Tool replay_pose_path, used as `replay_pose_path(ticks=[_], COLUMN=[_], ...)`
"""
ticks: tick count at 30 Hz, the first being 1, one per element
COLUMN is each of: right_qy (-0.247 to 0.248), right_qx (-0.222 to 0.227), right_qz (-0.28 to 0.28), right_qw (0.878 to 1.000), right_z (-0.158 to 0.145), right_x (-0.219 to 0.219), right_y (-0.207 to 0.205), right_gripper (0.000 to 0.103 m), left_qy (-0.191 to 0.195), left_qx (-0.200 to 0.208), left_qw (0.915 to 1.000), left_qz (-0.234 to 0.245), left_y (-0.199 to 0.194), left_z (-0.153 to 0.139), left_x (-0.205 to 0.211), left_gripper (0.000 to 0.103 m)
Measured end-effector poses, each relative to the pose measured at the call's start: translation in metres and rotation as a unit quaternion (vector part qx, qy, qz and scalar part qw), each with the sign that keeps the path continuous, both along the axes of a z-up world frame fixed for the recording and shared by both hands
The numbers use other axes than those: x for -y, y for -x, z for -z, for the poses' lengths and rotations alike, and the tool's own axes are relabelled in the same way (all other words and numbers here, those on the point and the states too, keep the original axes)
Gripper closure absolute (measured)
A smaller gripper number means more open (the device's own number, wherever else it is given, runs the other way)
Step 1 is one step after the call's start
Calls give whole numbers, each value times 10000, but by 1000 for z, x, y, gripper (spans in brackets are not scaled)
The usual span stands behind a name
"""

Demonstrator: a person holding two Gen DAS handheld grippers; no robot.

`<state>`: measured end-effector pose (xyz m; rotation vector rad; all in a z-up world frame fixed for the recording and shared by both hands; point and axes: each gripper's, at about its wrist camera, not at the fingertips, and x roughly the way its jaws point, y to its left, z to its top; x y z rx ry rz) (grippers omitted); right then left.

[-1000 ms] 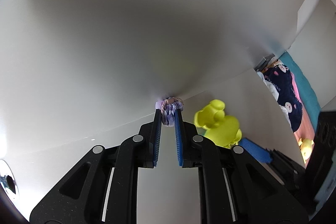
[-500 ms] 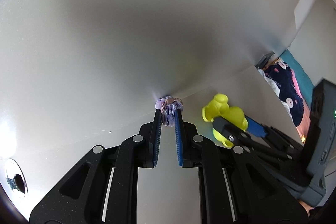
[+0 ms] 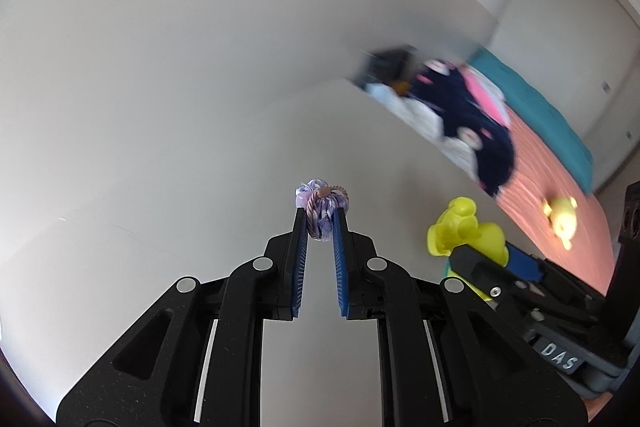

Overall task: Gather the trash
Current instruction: 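Carry the lilac pouch and yellow toy over the floor bin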

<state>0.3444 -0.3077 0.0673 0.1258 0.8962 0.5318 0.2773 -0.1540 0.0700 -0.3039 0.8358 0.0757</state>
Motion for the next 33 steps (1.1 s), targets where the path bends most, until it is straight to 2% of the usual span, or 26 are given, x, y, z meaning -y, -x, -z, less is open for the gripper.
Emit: replay_pose_path(ticks=[7, 14, 24, 30, 33], right_qy=[66, -43, -240, 69, 150], right_qx=[175, 383, 381, 337, 299], right_qz=[768, 1559, 2442, 2890, 3056], right_qw=[9969, 9870, 9687, 9567, 9516], right_z=[-11, -5, -2, -6, -3], right_x=[102, 176, 248, 285, 302], right_y=[37, 94, 203, 264, 288], right_gripper=[47, 47, 47, 47, 47], left_qy=[-109, -350, -742, -908, -844], left_qx=[91, 230, 329, 401, 348], left_qw=[9955, 9823, 9591, 9445, 9392], left_qz=[942, 1824, 2712, 3131, 3311], left_y=[8, 35, 125, 177, 195], left_z=[-3, 0, 1, 2, 6], left_x=[95, 174, 256, 297, 316], left_gripper=[91, 91, 91, 91, 91])
